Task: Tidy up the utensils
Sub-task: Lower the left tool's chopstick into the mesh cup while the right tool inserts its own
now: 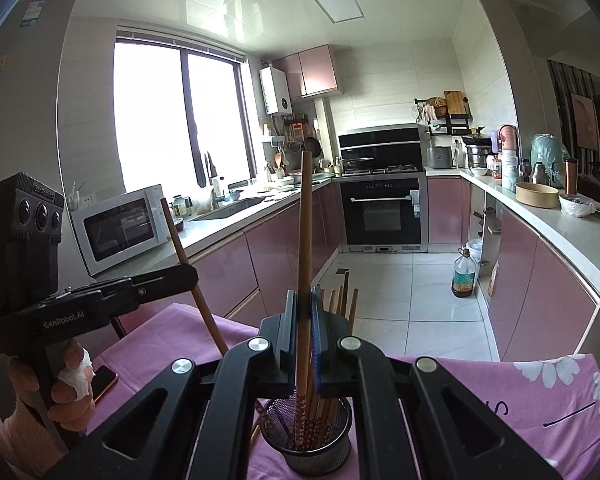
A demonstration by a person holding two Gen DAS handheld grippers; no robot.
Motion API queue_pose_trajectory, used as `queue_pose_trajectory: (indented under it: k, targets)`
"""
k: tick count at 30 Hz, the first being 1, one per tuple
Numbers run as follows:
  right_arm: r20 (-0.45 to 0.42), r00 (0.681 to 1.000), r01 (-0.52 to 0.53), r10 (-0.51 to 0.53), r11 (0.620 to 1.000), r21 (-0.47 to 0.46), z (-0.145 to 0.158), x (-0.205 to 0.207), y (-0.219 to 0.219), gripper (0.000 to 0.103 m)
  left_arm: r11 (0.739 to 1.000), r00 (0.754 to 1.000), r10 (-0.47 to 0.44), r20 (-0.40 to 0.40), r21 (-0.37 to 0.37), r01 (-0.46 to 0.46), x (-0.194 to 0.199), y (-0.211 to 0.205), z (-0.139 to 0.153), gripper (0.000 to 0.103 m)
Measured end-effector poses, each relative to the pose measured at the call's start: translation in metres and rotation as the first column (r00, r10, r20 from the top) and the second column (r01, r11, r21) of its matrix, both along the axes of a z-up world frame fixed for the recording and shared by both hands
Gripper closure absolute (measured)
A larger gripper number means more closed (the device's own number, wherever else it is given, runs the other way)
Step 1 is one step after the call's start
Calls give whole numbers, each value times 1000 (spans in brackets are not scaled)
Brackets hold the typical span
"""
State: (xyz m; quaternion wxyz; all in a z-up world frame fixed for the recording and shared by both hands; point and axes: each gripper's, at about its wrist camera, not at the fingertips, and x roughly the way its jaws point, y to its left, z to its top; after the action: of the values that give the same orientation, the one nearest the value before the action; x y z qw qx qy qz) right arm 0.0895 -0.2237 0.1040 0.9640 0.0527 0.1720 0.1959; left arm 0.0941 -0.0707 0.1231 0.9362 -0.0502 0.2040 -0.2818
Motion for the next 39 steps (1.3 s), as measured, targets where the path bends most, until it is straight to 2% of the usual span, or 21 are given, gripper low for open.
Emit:
queue_pose_trajectory:
  k: [9, 39]
  targets:
    - [-23, 1000, 9, -10, 1000, -17, -6, 1, 2, 98, 999, 999, -3, -44, 32, 4, 19, -9, -6, 96]
    - [-115, 993, 16, -20, 999, -42, -28, 30, 10, 98, 991, 993, -33, -110, 127, 47, 34, -18, -28, 96]
